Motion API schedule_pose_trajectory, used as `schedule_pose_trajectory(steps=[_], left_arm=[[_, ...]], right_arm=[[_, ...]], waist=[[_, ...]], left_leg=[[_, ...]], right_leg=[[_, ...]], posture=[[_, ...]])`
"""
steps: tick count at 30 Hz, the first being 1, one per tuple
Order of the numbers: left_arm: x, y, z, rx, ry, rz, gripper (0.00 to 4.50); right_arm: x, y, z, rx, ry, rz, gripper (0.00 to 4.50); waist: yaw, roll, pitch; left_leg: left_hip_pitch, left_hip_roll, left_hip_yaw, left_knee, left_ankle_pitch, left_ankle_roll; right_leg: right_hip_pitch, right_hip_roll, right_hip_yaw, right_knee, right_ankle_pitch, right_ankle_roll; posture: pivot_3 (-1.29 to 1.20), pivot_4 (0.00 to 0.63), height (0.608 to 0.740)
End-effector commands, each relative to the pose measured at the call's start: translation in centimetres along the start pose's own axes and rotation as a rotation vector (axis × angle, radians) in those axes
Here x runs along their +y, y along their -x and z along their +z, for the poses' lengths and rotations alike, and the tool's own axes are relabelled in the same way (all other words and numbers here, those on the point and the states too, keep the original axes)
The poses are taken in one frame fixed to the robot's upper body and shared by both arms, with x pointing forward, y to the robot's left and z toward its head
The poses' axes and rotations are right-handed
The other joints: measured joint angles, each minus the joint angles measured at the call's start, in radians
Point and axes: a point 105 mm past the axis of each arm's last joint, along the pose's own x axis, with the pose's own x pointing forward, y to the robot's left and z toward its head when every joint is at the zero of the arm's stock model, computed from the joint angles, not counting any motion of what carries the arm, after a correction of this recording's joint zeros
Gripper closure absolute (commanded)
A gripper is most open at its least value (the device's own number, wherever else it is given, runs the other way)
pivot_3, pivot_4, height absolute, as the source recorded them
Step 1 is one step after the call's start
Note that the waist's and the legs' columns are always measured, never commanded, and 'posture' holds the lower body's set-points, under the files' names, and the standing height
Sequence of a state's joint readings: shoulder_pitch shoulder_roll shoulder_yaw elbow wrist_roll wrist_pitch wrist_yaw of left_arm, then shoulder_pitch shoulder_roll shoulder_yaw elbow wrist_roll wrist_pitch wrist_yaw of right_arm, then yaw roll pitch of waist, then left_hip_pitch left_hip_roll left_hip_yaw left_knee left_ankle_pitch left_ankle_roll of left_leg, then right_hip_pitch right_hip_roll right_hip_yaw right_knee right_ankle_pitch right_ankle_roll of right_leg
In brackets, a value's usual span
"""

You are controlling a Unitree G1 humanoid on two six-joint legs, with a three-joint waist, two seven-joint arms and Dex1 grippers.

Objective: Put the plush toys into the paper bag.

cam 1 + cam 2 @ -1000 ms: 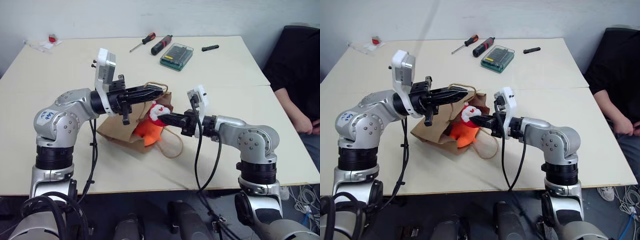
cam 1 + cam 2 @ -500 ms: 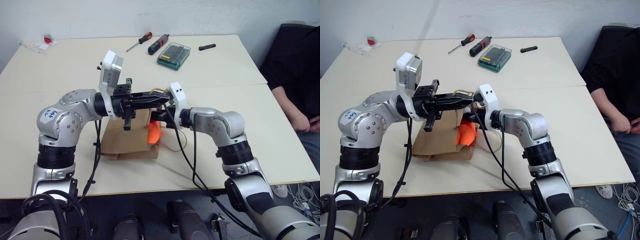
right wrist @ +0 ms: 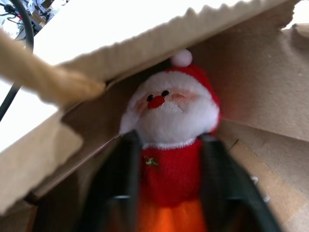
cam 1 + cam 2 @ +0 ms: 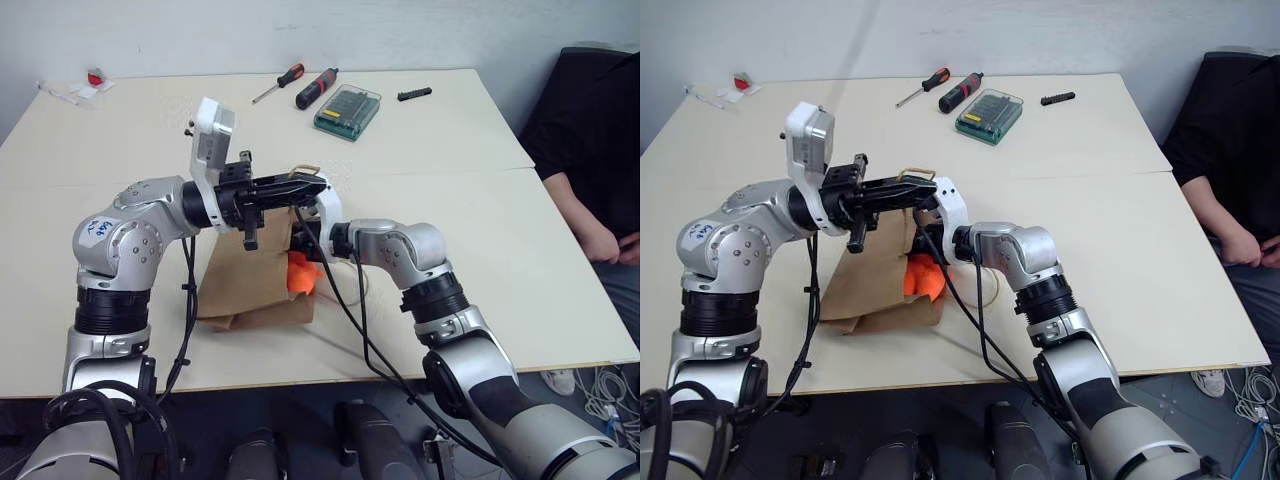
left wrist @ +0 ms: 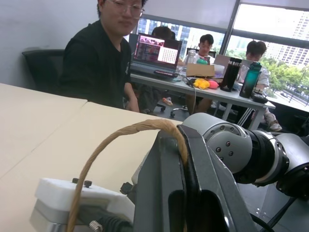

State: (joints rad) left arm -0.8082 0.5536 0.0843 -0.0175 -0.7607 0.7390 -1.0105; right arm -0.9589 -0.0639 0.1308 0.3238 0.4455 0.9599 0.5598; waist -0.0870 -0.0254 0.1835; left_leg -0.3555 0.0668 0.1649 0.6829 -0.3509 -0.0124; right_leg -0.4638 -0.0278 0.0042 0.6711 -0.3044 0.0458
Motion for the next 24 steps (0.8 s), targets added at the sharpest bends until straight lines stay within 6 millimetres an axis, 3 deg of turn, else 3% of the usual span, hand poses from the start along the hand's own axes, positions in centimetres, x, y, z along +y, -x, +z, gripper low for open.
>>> schedule_pose_trajectory(steps=[1, 5, 12, 14, 16, 19, 24], left_arm=[[0.4, 1.3, 1.1, -0.045, -0.015, 0.050, 4.50], [0.3, 1.4, 0.9, -0.046, -0.002, 0.057, 4.50], [0.1, 1.8, 0.7, -0.047, 0.003, 0.065, 4.50], [-0.1, 1.8, 0.8, -0.048, 0.002, 0.064, 4.50], [-0.1, 1.8, 0.9, -0.047, 0.000, 0.062, 4.50], [0.0, 1.6, 0.9, -0.044, -0.003, 0.060, 4.50], [0.0, 1.2, 1.3, -0.043, -0.011, 0.050, 4.50]], right_arm=[[1.2, 3.0, 2.6, -0.104, 0.040, 0.057, 1.59], [1.6, 6.5, 3.1, -0.162, 0.034, 0.039, 0.15], [0.0, 14.0, 0.4, -0.229, -0.008, -0.199, 0.04], [-1.3, 15.7, -2.9, -0.197, -0.115, -0.293, 0.04], [-1.7, 16.0, -5.3, -0.141, -0.150, -0.342, 0.04], [-1.9, 14.9, -7.2, -0.101, -0.188, -0.343, 0.04], [-1.8, 11.9, -7.1, -0.125, -0.162, -0.312, 0.04]], waist=[[0.001, 0.000, 0.000], [0.003, 0.000, 0.000], [0.010, 0.000, 0.000], [0.011, -0.001, -0.001], [0.010, -0.001, -0.001], [0.000, -0.001, -0.001], [0.003, -0.001, -0.001]], left_leg=[[0.000, 0.000, 0.000, 0.000, 0.000, 0.000], [-0.001, 0.000, -0.002, 0.000, 0.000, 0.000], [-0.002, -0.001, -0.003, 0.000, 0.000, 0.000], [-0.002, -0.001, -0.003, 0.000, 0.000, 0.000], [-0.001, 0.000, -0.003, -0.001, 0.000, 0.000], [0.000, -0.001, -0.001, -0.001, 0.000, 0.000], [0.002, -0.001, 0.000, -0.001, 0.000, -0.001]], right_leg=[[0.000, 0.000, 0.000, 0.001, 0.000, 0.000], [0.000, -0.001, -0.001, -0.001, 0.000, 0.000], [0.000, -0.001, -0.002, -0.005, 0.000, 0.000], [0.000, -0.001, -0.002, -0.005, 0.000, 0.000], [0.001, 0.001, -0.002, -0.006, 0.000, 0.000], [0.001, 0.001, 0.000, -0.005, 0.000, 0.000], [0.001, 0.002, 0.002, -0.003, 0.000, 0.000]], posture=[[0.00, 0.150, 0.740], [0.00, 0.150, 0.740], [0.00, 0.150, 0.740], [0.00, 0.150, 0.740], [0.00, 0.150, 0.740], [0.00, 0.150, 0.740], [0.00, 0.150, 0.740]])
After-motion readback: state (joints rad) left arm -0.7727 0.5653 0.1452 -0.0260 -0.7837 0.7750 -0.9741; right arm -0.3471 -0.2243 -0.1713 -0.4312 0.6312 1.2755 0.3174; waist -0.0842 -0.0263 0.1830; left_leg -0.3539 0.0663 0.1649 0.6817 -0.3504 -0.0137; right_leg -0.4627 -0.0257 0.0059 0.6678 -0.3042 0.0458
